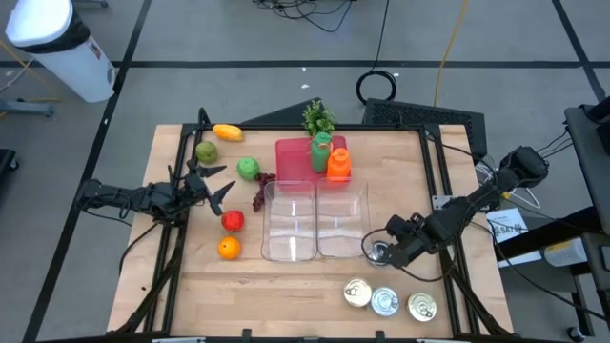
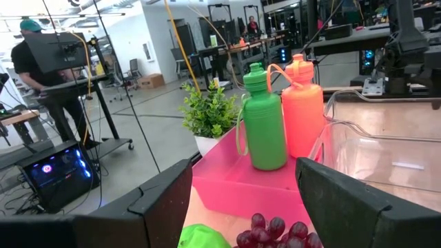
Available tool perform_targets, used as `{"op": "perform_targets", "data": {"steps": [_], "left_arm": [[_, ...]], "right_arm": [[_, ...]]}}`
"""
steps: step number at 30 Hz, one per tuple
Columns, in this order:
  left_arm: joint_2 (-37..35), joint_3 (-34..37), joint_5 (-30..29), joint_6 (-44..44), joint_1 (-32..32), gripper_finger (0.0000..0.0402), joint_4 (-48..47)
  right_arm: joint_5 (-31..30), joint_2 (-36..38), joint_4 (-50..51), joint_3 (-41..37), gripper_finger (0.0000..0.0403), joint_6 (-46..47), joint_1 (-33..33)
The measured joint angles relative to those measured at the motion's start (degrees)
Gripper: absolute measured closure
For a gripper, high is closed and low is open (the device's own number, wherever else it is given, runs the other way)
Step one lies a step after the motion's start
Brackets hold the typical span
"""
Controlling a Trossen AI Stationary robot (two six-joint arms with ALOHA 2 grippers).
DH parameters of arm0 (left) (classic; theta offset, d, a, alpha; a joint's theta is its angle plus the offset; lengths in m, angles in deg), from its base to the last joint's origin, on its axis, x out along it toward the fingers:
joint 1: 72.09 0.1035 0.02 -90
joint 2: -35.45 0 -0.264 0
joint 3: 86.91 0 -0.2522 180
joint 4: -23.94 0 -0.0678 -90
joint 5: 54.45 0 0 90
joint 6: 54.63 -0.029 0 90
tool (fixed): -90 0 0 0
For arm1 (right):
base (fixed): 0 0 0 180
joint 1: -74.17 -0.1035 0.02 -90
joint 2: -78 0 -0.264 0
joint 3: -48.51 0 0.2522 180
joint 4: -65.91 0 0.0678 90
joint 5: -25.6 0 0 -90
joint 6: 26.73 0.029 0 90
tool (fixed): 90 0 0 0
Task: Pick & Place Food Item
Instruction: Put the top green tuna can into the right transparent bin
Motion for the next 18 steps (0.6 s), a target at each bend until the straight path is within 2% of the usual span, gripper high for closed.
{"op": "perform_targets", "data": {"steps": [8,12,18], "left_arm": [[0.0,0.0,0.0,0.0,0.0,0.0128,0.0],[0.0,0.0,0.0,0.0,0.0,0.0128,0.0],[0.0,0.0,0.0,0.0,0.0,0.0128,0.0]], "right_arm": [[0.0,0.7,0.2,0.4,0.0140,2.3,-1.0],[0.6,1.8,1.5,2.9,0.0151,-1.4,0.5],[-0.6,2.6,1.5,10.9,0.0164,-10.7,2.0]]}}
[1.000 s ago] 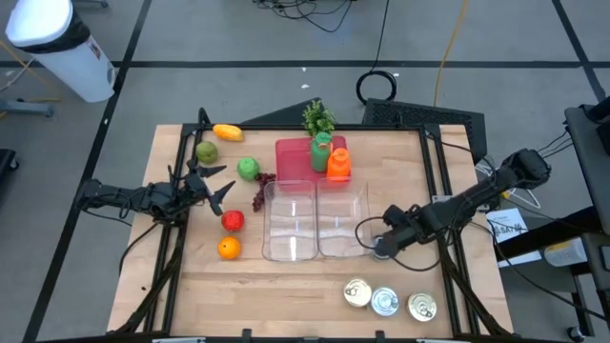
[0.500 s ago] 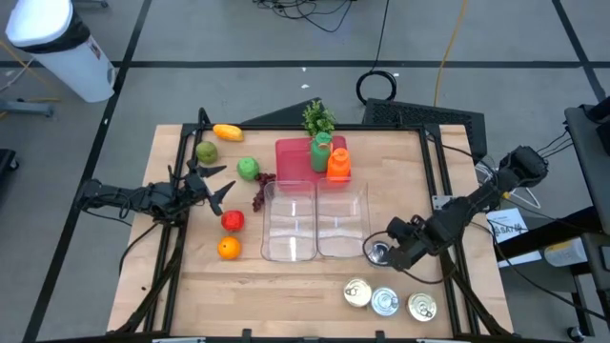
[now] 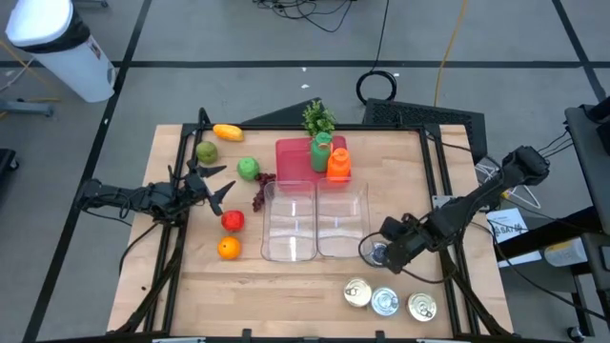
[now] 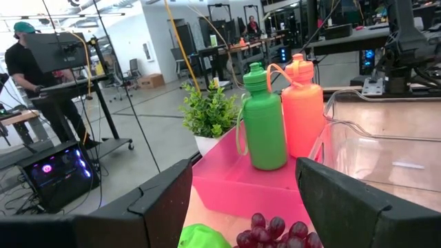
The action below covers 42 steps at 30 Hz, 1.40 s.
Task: Pick & Place Food Item
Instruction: Put the top green tuna can into the right transparent bin
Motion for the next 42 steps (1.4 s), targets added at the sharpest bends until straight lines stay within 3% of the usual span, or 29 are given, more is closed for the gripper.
{"op": "perform_targets", "data": {"steps": [5,10,13,18,19,21,26,28,30,32,36,39,42], "left_arm": [[0.0,0.0,0.0,0.0,0.0,0.0128,0.0],[0.0,0.0,0.0,0.0,0.0,0.0128,0.0],[0.0,0.0,0.0,0.0,0.0,0.0128,0.0],[0.0,0.0,0.0,0.0,0.0,0.0128,0.0],[0.0,0.0,0.0,0.0,0.0,0.0128,0.0],[0.0,0.0,0.0,0.0,0.0,0.0128,0.0],[0.0,0.0,0.0,0.0,0.0,0.0128,0.0],[0.0,0.0,0.0,0.0,0.0,0.0128,0.0],[0.0,0.0,0.0,0.0,0.0,0.0128,0.0],[0.0,0.0,0.0,0.0,0.0,0.0128,0.0],[0.0,0.0,0.0,0.0,0.0,0.0128,0.0],[0.0,0.0,0.0,0.0,0.0,0.0128,0.0],[0.0,0.0,0.0,0.0,0.0,0.0128,0.0]], "right_arm": [[-8.0,0.1,-9.4,5.4,0.0169,-10.5,-3.5],[-18.6,-1.0,-36.2,4.7,0.0170,-33.7,-11.0],[-15.7,-2.0,-53.0,2.0,0.0170,-51.2,-13.9],[-0.4,-3.0,-70.8,-1.7,0.0171,-72.1,-15.0],[-0.4,-3.5,-74.2,-1.7,0.0172,-71.9,-15.2],[-7.2,-4.4,-76.0,0.0,0.0171,-71.0,-16.1],[-30.9,-7.7,-54.6,10.7,0.0139,-73.3,-19.6],[-40.0,-9.6,-41.2,16.7,0.0118,-69.4,-20.5],[-45.3,-11.5,-24.2,23.0,0.0096,-61.4,-20.3],[-43.5,-13.4,-5.8,28.6,0.0078,-49.8,-18.7],[-27.8,-15.2,21.9,32.7,0.0065,-24.6,-12.2],[-17.8,-15.7,33.1,29.7,0.0065,-17.7,-6.5],[-13.8,-15.3,34.7,24.2,0.0066,-18.0,-2.3]]}}
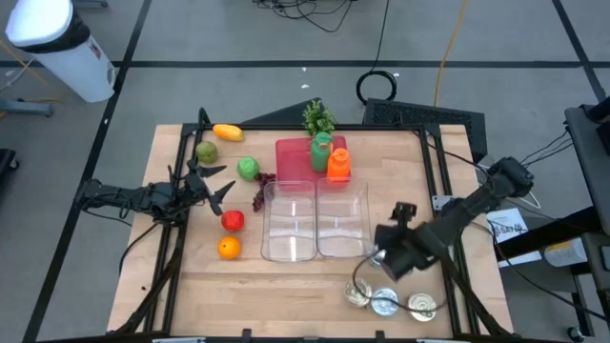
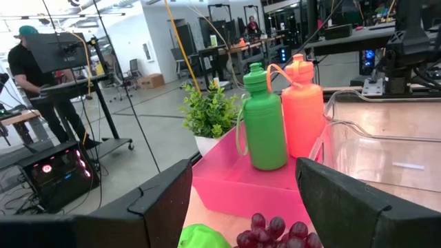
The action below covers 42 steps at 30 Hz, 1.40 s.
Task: Pick & Place Food Item
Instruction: Put the top green tuna can into the right transparent bin
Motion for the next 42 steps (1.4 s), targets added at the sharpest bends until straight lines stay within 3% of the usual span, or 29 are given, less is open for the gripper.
{"op": "perform_targets", "data": {"steps": [9,21,29,35,42], "left_arm": [[0.0,0.0,0.0,0.0,0.0,0.0128,0.0],[0.0,0.0,0.0,0.0,0.0,0.0128,0.0],[0.0,0.0,0.0,0.0,0.0,0.0128,0.0],[0.0,0.0,0.0,0.0,0.0,0.0128,0.0],[0.0,0.0,0.0,0.0,0.0,0.0128,0.0]], "right_arm": [[14.3,0.9,-18.1,-17.5,0.0067,-6.8,8.2],[10.8,0.9,-19.1,-19.3,0.0067,-9.4,12.1],[-0.7,0.9,-19.6,-20.5,0.0067,-12.3,12.8],[7.6,1.8,-19.4,-21.9,0.0067,-12.3,15.2],[9.8,7.5,-22.4,-21.7,0.0067,-12.3,15.3]]}}
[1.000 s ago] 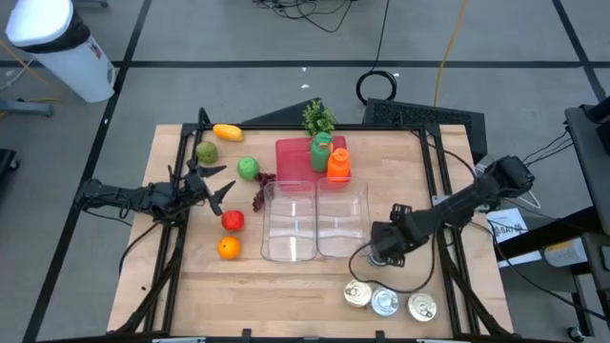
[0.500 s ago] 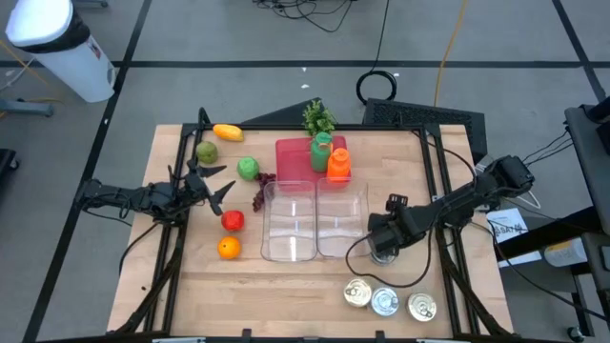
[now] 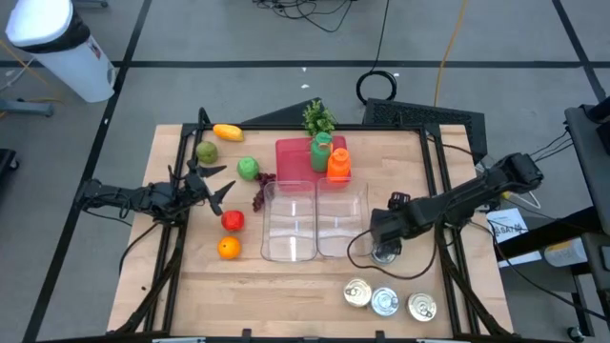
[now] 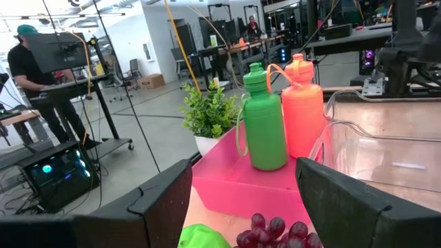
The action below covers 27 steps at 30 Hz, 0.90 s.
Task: Pick & Place Food Item
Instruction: Put the top green tuna can into the right transparent bin
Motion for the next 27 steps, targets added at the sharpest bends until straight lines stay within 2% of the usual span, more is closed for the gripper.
{"op": "perform_targets", "data": {"steps": [3,13,27], "left_arm": [[0.0,0.0,0.0,0.0,0.0,0.0128,0.0],[0.0,0.0,0.0,0.0,0.0,0.0128,0.0],[0.0,0.0,0.0,0.0,0.0,0.0128,0.0]], "right_arm": [[2.9,1.4,-1.7,0.0,0.0067,0.1,0.0],[5.8,1.5,-7.3,-4.7,0.0067,0.0,0.0],[-7.9,1.2,-1.2,-7.0,0.0067,3.7,0.4]]}}
